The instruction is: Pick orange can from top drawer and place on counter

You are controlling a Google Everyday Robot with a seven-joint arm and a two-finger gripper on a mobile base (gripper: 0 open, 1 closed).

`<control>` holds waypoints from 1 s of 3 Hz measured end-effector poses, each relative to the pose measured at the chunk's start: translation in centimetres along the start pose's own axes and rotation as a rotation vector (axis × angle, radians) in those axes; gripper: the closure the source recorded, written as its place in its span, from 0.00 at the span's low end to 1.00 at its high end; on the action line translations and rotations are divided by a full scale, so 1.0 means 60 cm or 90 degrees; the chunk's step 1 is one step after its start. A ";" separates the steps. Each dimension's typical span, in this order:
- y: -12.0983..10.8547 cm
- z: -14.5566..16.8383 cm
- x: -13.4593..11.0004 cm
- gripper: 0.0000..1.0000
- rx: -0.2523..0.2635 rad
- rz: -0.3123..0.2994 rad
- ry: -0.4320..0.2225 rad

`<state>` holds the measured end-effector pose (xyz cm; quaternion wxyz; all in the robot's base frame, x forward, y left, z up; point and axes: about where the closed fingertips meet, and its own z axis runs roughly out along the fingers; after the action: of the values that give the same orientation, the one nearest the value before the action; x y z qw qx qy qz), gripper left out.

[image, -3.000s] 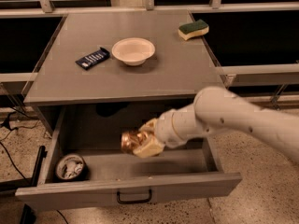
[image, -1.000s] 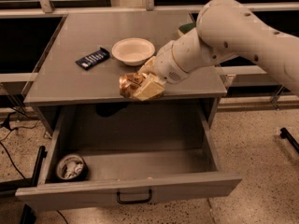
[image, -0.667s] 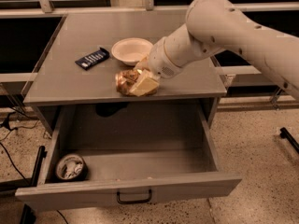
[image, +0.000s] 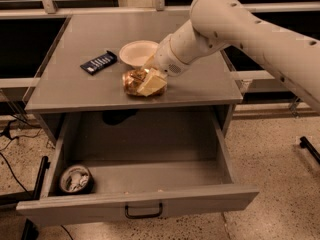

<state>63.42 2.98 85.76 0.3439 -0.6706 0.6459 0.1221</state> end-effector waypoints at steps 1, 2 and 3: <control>0.000 0.000 0.000 0.75 0.000 0.000 0.000; 0.000 0.000 0.000 0.52 0.000 0.000 0.000; 0.000 0.000 0.000 0.28 0.000 0.000 0.000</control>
Offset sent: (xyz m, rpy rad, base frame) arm 0.0000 0.0000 0.0000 0.0000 0.0000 0.0000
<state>63.42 2.99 85.76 0.3438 -0.6706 0.6459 0.1222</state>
